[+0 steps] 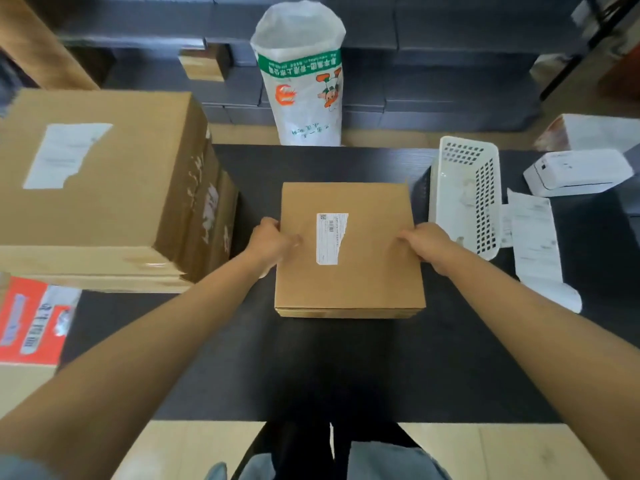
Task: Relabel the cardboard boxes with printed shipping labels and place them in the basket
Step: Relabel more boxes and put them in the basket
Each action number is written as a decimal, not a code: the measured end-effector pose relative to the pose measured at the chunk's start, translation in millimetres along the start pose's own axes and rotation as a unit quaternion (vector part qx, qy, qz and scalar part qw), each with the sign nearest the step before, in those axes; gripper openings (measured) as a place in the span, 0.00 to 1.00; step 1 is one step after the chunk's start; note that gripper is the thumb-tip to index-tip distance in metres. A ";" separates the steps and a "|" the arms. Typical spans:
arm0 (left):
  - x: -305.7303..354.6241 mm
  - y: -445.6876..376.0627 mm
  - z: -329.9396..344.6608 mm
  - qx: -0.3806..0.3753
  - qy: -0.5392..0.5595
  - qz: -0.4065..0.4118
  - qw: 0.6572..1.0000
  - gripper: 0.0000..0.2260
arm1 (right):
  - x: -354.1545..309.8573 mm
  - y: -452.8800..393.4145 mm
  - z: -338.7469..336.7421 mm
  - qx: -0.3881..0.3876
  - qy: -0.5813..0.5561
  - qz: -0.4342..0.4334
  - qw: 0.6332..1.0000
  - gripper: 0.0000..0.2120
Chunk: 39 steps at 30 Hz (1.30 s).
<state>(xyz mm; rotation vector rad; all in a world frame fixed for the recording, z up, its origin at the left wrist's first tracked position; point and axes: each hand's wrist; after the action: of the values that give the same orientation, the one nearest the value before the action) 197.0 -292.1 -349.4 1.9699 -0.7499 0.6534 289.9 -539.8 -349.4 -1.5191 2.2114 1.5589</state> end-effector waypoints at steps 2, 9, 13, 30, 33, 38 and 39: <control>-4.0 -2.3 11.2 -0.002 -0.012 -0.004 1.000 0.24 | 8.7 -7.4 0.6 -0.007 0.006 0.015 1.000 0.17; -12.6 -10.1 29.7 0.029 -0.006 0.010 1.000 0.23 | 20.6 -17.9 -0.6 -0.011 0.005 0.016 1.000 0.20; -21.6 -10.5 28.7 0.017 0.009 0.021 1.000 0.22 | 13.0 -18.2 6.9 0.047 0.109 -0.018 0.993 0.28; -13.8 -0.8 35.2 0.028 -0.122 0.091 0.988 0.32 | -28.9 -10.6 62.2 0.094 0.205 -0.266 0.937 0.11; -15.5 3.3 37.0 0.019 -0.217 0.150 0.964 0.26 | -30.6 -11.3 60.5 0.089 0.214 -0.264 0.936 0.10; -24.8 5.8 36.4 0.000 -0.276 0.183 0.944 0.22 | -34.9 -13.8 59.5 0.092 0.239 -0.268 0.929 0.09; -27.2 6.4 37.3 -0.005 -0.280 0.180 0.943 0.23 | -34.9 -14.1 59.9 0.095 0.239 -0.268 0.929 0.08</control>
<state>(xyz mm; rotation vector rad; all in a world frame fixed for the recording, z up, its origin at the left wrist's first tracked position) 179.5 -320.8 -381.6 2.0439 -1.4811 0.2822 290.4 -472.4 -370.8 -2.3556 1.7973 0.8537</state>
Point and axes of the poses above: each hand's wrist, its own y-axis away from the middle knuckle, its own z-axis out of the palm, x = y × z, and after that the axes turned 4 degrees about z, right-handed
